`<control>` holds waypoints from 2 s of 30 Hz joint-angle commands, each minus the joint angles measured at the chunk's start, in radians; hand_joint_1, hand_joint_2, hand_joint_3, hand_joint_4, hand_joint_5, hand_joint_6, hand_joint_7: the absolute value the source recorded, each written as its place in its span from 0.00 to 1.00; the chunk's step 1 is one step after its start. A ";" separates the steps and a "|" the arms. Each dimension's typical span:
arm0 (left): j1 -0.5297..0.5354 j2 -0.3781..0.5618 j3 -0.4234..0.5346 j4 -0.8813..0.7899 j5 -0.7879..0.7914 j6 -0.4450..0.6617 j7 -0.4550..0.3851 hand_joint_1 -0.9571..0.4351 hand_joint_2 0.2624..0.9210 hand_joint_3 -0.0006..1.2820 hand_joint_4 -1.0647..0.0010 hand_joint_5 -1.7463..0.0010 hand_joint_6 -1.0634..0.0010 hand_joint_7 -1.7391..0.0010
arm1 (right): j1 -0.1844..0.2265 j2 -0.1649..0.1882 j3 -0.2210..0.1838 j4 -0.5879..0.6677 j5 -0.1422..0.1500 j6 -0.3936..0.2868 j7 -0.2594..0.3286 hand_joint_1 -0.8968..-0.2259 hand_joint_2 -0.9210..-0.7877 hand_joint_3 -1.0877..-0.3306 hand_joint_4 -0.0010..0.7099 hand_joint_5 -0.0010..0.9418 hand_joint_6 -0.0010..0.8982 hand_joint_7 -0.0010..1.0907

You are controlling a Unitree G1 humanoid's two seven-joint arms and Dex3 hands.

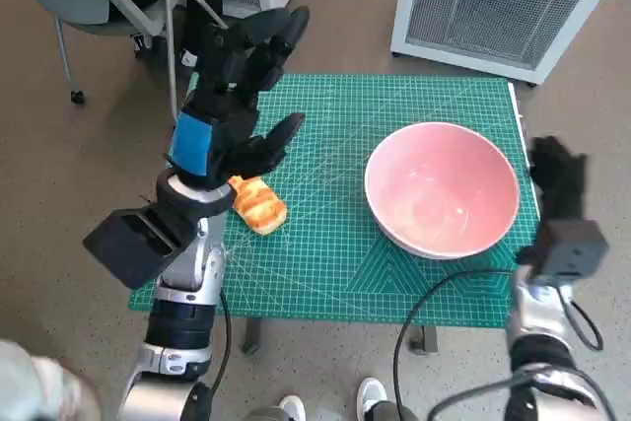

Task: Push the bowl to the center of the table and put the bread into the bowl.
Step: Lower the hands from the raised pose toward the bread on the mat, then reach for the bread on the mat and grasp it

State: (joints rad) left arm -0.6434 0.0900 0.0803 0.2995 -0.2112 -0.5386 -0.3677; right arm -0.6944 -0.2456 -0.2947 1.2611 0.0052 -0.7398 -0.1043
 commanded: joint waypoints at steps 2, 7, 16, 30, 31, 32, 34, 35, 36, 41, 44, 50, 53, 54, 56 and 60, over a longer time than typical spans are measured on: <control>0.020 0.021 0.008 -0.025 0.005 0.001 0.006 0.41 1.00 0.31 0.70 0.99 1.00 0.49 | -0.027 0.036 -0.006 0.028 0.028 0.072 0.042 0.62 0.00 0.31 0.33 0.00 0.11 0.38; 0.033 0.032 0.012 -0.040 0.002 0.007 0.008 0.41 1.00 0.31 0.70 0.99 1.00 0.49 | -0.061 0.061 -0.010 0.033 0.038 0.102 0.062 0.62 0.00 0.31 0.32 0.00 0.11 0.37; 0.069 0.050 0.020 -0.087 0.002 0.032 0.017 0.42 1.00 0.31 0.70 0.99 1.00 0.50 | -0.117 0.101 -0.021 0.040 0.064 0.131 0.079 0.62 0.00 0.31 0.30 0.00 0.10 0.37; 0.120 0.079 0.034 -0.113 0.016 0.033 0.039 0.39 1.00 0.30 0.70 0.99 0.98 0.53 | -0.213 0.147 0.006 0.054 0.036 0.187 0.042 0.64 0.00 0.29 0.31 0.00 0.09 0.37; 0.122 0.082 0.035 -0.112 0.018 0.032 0.040 0.39 1.00 0.30 0.70 0.99 0.98 0.53 | -0.221 0.151 0.004 0.055 0.038 0.195 0.045 0.65 0.00 0.29 0.31 0.00 0.09 0.37; 0.124 0.084 0.036 -0.112 0.019 0.031 0.041 0.38 1.00 0.30 0.70 0.99 0.97 0.54 | -0.225 0.153 0.003 0.056 0.040 0.201 0.047 0.65 0.00 0.29 0.30 0.00 0.09 0.37; 0.128 0.090 0.039 -0.109 0.027 0.027 0.044 0.38 1.00 0.30 0.70 0.99 0.97 0.55 | -0.240 0.159 0.000 0.058 0.044 0.218 0.055 0.66 0.00 0.29 0.30 0.00 0.09 0.37; 0.130 0.094 0.040 -0.107 0.033 0.025 0.045 0.38 1.00 0.30 0.70 0.99 0.97 0.55 | -0.247 0.160 0.000 0.059 0.044 0.226 0.058 0.66 0.00 0.29 0.30 0.00 0.09 0.37; 0.132 0.097 0.041 -0.106 0.037 0.024 0.046 0.38 1.00 0.30 0.69 0.99 0.96 0.56 | -0.252 0.160 0.001 0.059 0.044 0.232 0.060 0.67 0.00 0.29 0.30 0.00 0.09 0.37; 0.137 0.150 0.044 -0.071 0.100 -0.008 0.047 0.37 1.00 0.29 0.69 1.00 0.95 0.58 | -0.270 0.141 0.005 0.053 0.040 0.245 0.083 0.67 0.00 0.29 0.30 0.00 0.09 0.37; 0.138 0.205 0.044 -0.037 0.161 -0.042 0.041 0.36 1.00 0.30 0.69 1.00 0.94 0.60 | -0.275 0.125 0.016 0.044 0.027 0.230 0.079 0.67 0.00 0.29 0.29 0.00 0.09 0.37; 0.102 0.386 0.031 0.097 0.230 -0.085 -0.060 0.34 1.00 0.30 0.69 1.00 0.92 0.64 | -0.276 0.085 0.062 0.004 -0.021 0.120 0.051 0.66 0.00 0.30 0.31 0.01 0.09 0.37; 0.062 0.446 0.014 0.175 0.239 -0.109 -0.115 0.34 1.00 0.29 0.68 0.99 0.91 0.65 | -0.272 0.065 0.076 -0.028 -0.033 0.042 0.063 0.60 0.00 0.32 0.32 0.01 0.10 0.37; 0.052 0.460 0.008 0.194 0.240 -0.117 -0.128 0.34 1.00 0.28 0.67 0.99 0.89 0.65 | -0.270 0.061 0.079 -0.037 -0.032 0.021 0.070 0.57 0.00 0.33 0.33 0.01 0.10 0.38; 0.029 0.490 -0.007 0.230 0.246 -0.130 -0.160 0.34 1.00 0.26 0.66 0.99 0.88 0.65 | -0.266 0.054 0.084 -0.065 -0.025 -0.031 0.095 0.55 0.00 0.34 0.33 0.01 0.10 0.38; -0.022 0.540 -0.045 0.301 0.251 -0.146 -0.251 0.36 1.00 0.20 0.64 0.99 0.83 0.66 | -0.238 0.046 0.098 -0.168 0.005 -0.164 0.179 0.51 0.00 0.36 0.34 0.02 0.10 0.39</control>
State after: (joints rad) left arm -0.6033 0.5952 0.0699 0.5598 0.0294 -0.6532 -0.5591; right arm -0.9690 -0.1985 -0.2135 1.1513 -0.0065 -0.8261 0.0139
